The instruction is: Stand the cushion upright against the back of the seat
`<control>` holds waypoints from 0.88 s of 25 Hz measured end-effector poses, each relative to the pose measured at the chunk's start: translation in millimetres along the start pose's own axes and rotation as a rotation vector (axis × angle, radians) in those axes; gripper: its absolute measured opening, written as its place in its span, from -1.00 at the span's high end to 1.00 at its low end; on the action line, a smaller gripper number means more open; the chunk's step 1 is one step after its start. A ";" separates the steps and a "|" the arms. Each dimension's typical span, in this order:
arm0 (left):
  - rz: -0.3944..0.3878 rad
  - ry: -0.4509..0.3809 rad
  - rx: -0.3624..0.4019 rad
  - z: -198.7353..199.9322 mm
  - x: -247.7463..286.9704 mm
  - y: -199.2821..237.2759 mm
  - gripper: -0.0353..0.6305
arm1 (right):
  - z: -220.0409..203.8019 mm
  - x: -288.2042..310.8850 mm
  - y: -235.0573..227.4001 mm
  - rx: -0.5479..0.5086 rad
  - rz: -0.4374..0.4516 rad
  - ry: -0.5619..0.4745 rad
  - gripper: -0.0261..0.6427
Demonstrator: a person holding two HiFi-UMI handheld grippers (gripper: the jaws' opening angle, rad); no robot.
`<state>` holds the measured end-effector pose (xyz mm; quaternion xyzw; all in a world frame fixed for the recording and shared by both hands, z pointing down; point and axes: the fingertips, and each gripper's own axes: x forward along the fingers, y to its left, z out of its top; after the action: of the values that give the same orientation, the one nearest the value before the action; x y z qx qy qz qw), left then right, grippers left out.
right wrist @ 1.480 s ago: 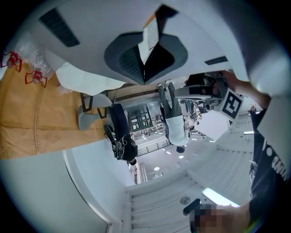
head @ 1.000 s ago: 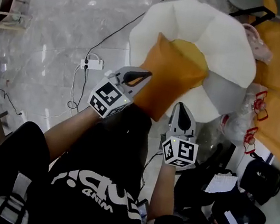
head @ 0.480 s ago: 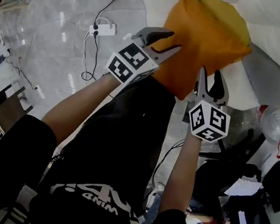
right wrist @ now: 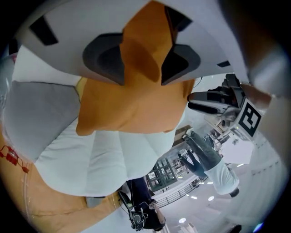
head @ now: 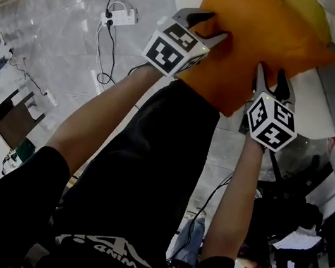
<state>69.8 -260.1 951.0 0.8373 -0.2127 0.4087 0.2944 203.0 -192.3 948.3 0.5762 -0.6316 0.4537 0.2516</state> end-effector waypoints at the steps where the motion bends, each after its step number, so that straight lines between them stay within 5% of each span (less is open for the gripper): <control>1: 0.003 0.003 0.000 -2.7 6.6 3.6 0.27 | -2.5 7.0 -0.8 -0.008 -0.005 0.010 0.20; 15: 0.052 -0.040 -0.018 -4.5 35.4 15.2 0.30 | -6.1 35.0 -12.9 -0.004 -0.043 0.031 0.21; 19: -0.006 -0.018 -0.080 -4.0 32.0 6.7 0.78 | -7.8 28.2 -12.1 0.049 -0.014 -0.008 0.79; 22: -0.044 -0.020 -0.125 -6.6 28.7 2.4 0.85 | -10.4 25.8 -7.6 0.052 0.005 -0.011 0.84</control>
<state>81.1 -260.8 978.3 0.8259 -0.2224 0.3794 0.3530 202.7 -195.6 976.9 0.5835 -0.6224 0.4675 0.2317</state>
